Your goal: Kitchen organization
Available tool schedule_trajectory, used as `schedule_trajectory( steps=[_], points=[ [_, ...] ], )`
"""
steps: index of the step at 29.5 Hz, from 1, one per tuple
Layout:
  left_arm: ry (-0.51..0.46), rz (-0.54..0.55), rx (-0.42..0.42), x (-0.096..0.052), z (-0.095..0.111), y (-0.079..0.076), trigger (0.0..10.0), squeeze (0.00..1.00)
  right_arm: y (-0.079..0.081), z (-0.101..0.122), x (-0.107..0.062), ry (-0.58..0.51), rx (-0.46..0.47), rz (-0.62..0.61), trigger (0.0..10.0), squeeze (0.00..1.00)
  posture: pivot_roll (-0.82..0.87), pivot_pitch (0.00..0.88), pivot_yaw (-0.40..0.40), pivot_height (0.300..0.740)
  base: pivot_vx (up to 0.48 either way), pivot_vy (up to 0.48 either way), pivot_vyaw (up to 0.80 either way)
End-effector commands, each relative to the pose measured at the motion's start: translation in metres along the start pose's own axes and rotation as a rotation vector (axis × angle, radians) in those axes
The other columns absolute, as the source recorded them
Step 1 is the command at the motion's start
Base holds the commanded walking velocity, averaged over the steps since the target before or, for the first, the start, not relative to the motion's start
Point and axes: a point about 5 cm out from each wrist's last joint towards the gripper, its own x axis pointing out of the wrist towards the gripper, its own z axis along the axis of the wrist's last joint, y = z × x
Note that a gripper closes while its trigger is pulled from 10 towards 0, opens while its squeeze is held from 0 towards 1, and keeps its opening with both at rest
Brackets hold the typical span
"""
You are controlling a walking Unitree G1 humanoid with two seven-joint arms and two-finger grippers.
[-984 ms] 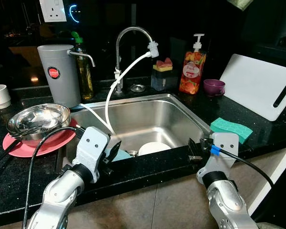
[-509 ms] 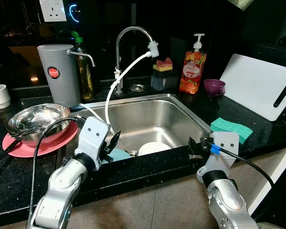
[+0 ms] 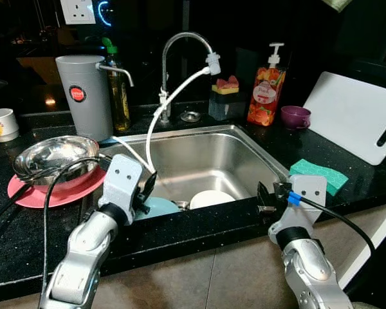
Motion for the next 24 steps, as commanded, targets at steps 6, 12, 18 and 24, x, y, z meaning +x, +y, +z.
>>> schedule_trajectory(
  steps=[6,12,18,24],
  points=[
    [-0.004,-0.010,0.007,-0.0016,-0.0010,-0.0046,10.0,0.00,0.0003,0.0024,-0.0016,-0.003,-0.001,0.004,10.0,0.00,0.04,0.086,-0.039,0.740,0.000,0.000,0.00],
    [-0.020,-0.006,0.017,-0.0015,0.0024,-0.0030,10.0,0.00,0.0002,0.0027,-0.0019,0.000,-0.002,0.007,10.0,0.00,0.05,0.092,-0.043,0.740,0.000,0.000,0.00],
    [-0.019,-0.020,0.024,-0.0035,0.0016,-0.0017,10.0,0.00,-0.0015,0.0047,-0.0022,-0.003,-0.005,0.003,10.0,0.00,0.04,0.092,-0.045,0.740,0.000,0.000,0.00],
    [-0.035,-0.010,0.018,0.0000,0.0041,-0.0033,10.0,0.00,0.0000,0.0055,-0.0026,-0.008,0.002,0.000,10.0,0.00,0.03,0.079,-0.042,0.740,0.000,0.000,0.00]
  ],
)
